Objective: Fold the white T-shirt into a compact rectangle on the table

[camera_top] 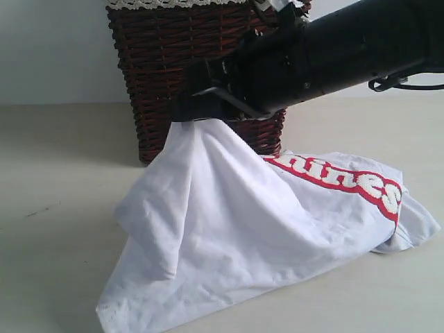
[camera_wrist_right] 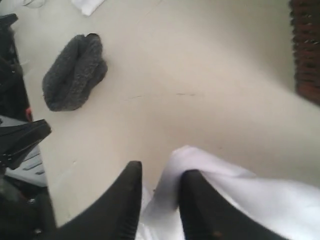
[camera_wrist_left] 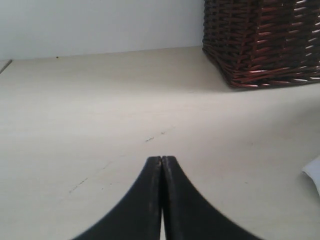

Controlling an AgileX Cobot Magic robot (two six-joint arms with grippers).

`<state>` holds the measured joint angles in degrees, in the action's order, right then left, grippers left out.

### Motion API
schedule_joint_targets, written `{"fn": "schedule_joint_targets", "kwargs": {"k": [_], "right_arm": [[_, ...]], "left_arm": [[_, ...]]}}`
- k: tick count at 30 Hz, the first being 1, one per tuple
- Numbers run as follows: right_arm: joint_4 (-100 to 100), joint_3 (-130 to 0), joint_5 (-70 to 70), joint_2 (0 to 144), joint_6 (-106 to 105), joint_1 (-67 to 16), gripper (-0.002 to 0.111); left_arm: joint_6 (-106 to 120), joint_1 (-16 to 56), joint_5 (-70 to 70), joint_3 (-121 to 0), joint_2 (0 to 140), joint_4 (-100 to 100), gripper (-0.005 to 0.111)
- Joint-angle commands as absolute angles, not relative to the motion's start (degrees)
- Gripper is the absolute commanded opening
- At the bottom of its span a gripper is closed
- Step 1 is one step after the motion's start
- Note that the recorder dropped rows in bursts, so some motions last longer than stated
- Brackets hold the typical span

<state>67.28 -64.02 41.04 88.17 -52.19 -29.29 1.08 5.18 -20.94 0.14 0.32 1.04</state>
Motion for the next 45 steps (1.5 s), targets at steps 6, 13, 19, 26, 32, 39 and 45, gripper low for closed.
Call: {"fn": "schedule_joint_targets", "kwargs": {"k": [6, 13, 19, 26, 32, 39, 45], "right_arm": [[12.1, -64.4, 27.4, 81.6, -11.8, -29.4, 0.054], [-25.2, -66.1, 49.2, 83.3, 18.4, -23.4, 0.059], [-11.0, -66.1, 52.2, 93.1, 9.0, -5.8, 0.058], [-0.5, -66.1, 48.6, 104.6, -0.9, 3.1, 0.056], [-0.5, -66.1, 41.7, 113.7, -1.2, 3.1, 0.056], [-0.4, -66.5, 42.2, 117.9, -1.9, 3.1, 0.036], [0.0, -68.4, 53.3, 114.4, -4.9, 3.1, 0.0]], "left_arm": [[1.3, 5.4, -20.6, 0.0, 0.0, 1.3, 0.0], [1.3, 5.4, -20.6, 0.0, 0.0, 1.3, 0.0], [1.3, 5.4, -20.6, 0.0, 0.0, 1.3, 0.0], [1.3, 5.4, -20.6, 0.0, 0.0, 1.3, 0.0], [1.3, 5.4, -20.6, 0.0, 0.0, 1.3, 0.0], [1.3, 5.4, -20.6, 0.0, 0.0, 1.3, 0.0], [1.3, 5.4, -20.6, 0.0, 0.0, 1.3, 0.0]]}}
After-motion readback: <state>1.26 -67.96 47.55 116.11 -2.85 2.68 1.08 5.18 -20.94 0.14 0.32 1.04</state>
